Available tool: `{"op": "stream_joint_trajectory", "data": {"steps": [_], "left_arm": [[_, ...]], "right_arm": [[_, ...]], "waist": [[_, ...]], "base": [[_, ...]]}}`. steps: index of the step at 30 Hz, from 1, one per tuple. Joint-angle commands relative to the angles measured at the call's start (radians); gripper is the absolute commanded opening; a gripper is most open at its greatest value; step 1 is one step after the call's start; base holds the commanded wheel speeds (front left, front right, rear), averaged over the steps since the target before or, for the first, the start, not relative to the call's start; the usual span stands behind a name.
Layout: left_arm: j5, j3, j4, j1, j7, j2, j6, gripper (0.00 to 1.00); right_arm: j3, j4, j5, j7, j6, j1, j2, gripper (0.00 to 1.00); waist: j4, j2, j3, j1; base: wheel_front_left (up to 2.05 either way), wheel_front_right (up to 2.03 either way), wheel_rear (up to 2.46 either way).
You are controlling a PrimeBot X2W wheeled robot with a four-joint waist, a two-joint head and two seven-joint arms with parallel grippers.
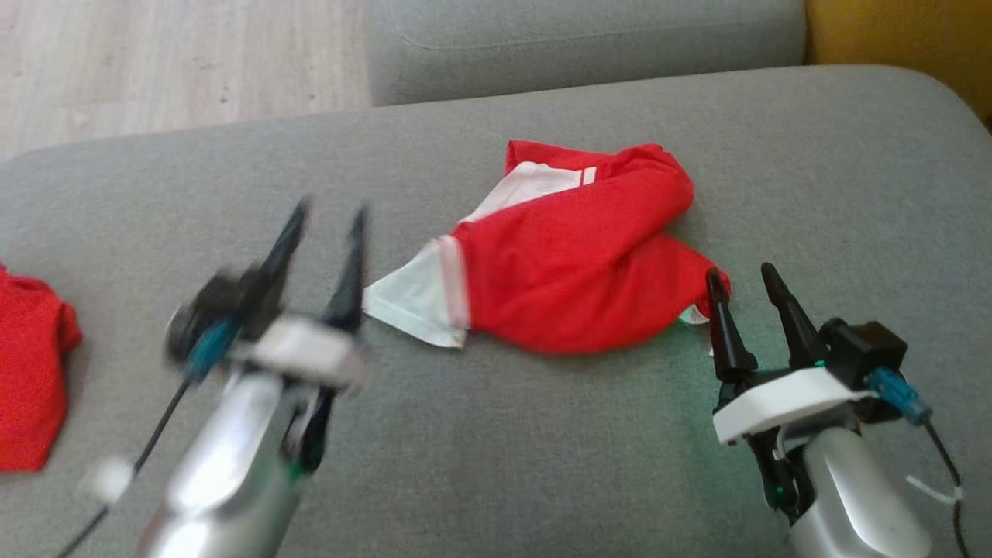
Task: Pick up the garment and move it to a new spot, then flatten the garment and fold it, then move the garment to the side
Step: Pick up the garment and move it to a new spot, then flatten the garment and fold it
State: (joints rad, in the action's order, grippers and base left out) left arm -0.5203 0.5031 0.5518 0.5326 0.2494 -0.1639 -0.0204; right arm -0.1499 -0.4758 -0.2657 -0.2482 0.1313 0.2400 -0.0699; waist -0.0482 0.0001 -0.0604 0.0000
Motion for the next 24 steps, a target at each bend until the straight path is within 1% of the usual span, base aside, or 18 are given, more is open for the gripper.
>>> {"op": "stream_joint_trajectory", "data": {"steps": [1,6,9,13,16,19,24], "left_arm": [[0.015,-0.071,-0.043,-0.003,0.012,-0.036,0.017,1.0],[0.082,-0.216,-0.145,-0.248,0.012,-0.048,0.059,1.0],[0.121,-0.303,-0.212,-0.384,0.012,-0.027,0.067,1.0],[0.182,-0.375,-0.28,-0.517,0.012,0.017,0.045,1.0],[0.209,-0.431,-0.297,-0.576,0.012,0.047,0.021,1.0],[0.239,-0.465,-0.311,-0.605,0.012,0.073,-0.005,1.0],[0.278,-0.495,-0.311,-0.609,0.012,0.096,-0.039,1.0]], "right_arm": [[-0.014,0.035,-0.001,-0.013,-0.001,0.008,0.013,1.0],[0.011,0.038,0.003,-0.013,-0.001,-0.03,0.015,1.0],[0.037,0.039,-0.01,-0.013,-0.001,-0.055,0.017,1.0],[0.052,0.028,-0.015,-0.014,-0.001,-0.087,0.019,1.0],[0.051,0.023,-0.021,-0.014,-0.001,-0.106,0.019,1.0],[0.048,0.022,-0.025,-0.014,-0.001,-0.117,0.019,1.0],[0.027,0.02,-0.014,-0.014,-0.001,-0.116,0.019,1.0]], "waist": [[0.011,-0.0001,0.009,0.0],[0.045,-0.0001,0.044,0.0],[0.059,-0.0001,0.06,0.0],[0.071,-0.0001,0.073,0.0],[0.075,-0.0001,0.078,0.0],[0.077,-0.0001,0.078,0.0],[0.085,-0.0001,0.073,0.0]], "base": [[0.0,0.0,0.0],[0.0,0.0,0.0],[0.0,0.0,0.0],[0.0,0.0,0.0],[0.0,0.0,0.0],[0.0,0.0,0.0],[0.0,0.0,0.0]]}}
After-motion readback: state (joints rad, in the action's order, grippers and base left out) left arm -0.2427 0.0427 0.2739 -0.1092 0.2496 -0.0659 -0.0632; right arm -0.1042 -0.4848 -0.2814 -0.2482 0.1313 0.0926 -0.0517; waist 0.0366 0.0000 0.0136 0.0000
